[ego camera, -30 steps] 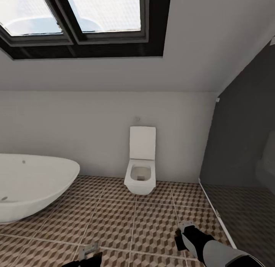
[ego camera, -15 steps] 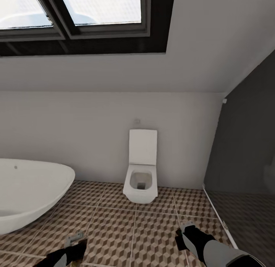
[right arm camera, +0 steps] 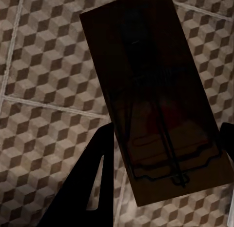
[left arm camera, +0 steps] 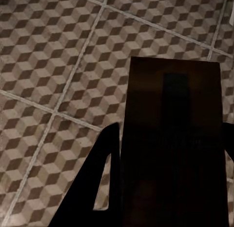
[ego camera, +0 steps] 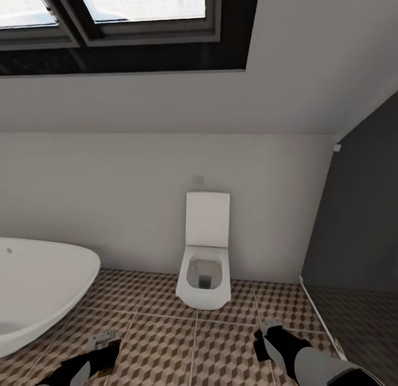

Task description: Take the four mousetraps from the cabinet in the bathroom and place them on the bathroom floor. Make sure all four end up on the same floor surface, and ensure that at least two of them are either under or directly next to the same bathroom sink.

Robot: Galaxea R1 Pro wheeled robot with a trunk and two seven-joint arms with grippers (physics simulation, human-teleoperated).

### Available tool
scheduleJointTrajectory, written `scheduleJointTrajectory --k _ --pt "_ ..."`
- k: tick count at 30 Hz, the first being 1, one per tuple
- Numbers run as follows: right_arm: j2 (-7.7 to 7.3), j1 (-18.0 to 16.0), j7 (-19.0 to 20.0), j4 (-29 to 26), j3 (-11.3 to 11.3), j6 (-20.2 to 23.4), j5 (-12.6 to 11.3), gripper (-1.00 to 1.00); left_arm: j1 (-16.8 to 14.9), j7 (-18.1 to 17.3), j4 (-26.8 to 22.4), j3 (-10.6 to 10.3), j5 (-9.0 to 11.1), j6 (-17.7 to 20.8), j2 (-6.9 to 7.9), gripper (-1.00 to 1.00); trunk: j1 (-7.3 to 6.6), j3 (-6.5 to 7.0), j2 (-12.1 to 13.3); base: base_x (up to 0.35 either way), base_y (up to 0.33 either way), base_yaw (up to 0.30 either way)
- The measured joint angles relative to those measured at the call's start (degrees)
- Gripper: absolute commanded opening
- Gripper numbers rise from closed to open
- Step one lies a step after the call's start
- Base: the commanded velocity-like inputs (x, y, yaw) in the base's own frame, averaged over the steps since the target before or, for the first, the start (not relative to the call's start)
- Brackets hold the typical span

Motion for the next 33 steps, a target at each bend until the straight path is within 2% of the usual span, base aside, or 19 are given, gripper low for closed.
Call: scheduleJointTrajectory --k 10,15,29,33 --pt "-0.13 0.0 -0.39 0.02 -0.34 -0.42 -0.45 -1.0 0.0 0.0 0.0 0.04 -0.01 -0.13 0.44 -1.0 0.0 0.0 0.0 0.324 0.0 0.0" --pt "-0.46 0.01 -0.2 0.08 -0.84 -2.31 -1.3 -1.0 0.0 0.0 0.0 0.05 -0.06 -0.02 0.39 -1.0 0.0 0.0 0.0 0.324 0.0 -0.01" --pt "-0.78 0.02 -0.11 0.0 -1.05 -2.29 -1.67 -1.0 -0.01 0.0 0.02 -0.02 -0.09 -0.09 0.46 -1.0 0.0 0.3 0.0 0.324 0.0 -0.221" --pt "-0.76 0.02 -0.09 0.0 -1.06 -2.29 -1.67 -1.0 0.0 0.06 -0.07 0.06 -0.03 -0.14 0.68 -1.0 0.0 0.34 0.0 0.323 0.0 -0.088"
